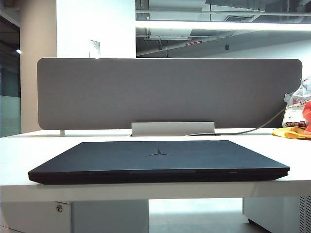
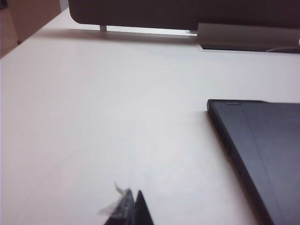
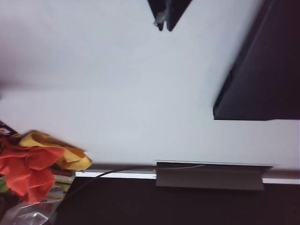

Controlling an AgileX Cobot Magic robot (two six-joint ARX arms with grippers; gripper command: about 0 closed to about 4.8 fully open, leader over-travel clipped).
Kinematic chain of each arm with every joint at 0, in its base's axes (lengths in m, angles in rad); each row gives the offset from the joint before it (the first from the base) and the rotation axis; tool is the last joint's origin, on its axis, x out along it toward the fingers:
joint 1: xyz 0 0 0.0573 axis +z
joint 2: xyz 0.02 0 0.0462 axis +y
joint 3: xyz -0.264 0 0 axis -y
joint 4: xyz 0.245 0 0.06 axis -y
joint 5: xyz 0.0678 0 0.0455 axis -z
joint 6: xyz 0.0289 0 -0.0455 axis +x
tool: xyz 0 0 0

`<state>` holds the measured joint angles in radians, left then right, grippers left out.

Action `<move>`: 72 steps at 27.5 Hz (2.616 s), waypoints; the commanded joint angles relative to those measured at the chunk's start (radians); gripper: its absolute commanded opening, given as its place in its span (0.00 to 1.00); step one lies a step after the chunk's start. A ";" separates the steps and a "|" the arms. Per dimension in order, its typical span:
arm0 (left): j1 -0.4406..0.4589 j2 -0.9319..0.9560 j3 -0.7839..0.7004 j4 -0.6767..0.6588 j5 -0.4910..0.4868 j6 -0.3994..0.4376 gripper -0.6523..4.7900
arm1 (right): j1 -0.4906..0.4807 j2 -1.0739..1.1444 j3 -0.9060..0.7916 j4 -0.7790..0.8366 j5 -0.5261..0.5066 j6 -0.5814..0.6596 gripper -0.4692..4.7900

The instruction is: Open the lid of the laptop and use the keypad to enter the password "123".

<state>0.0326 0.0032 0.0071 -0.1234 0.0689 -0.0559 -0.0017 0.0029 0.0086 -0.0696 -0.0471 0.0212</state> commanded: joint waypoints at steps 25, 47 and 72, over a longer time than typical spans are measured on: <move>-0.017 0.006 0.197 -0.130 0.201 -0.259 0.11 | 0.001 0.010 0.162 -0.072 -0.130 0.248 0.07; -0.018 0.301 0.802 -0.540 0.490 -0.065 0.11 | 0.006 0.493 0.549 -0.330 -0.367 0.331 0.07; -0.018 0.351 0.890 -0.670 0.608 -0.059 0.11 | 0.632 1.130 0.547 0.080 -0.272 0.672 0.31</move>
<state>0.0151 0.3374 0.8902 -0.7986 0.6727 -0.1131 0.6323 1.1027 0.5518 -0.0502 -0.3126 0.6567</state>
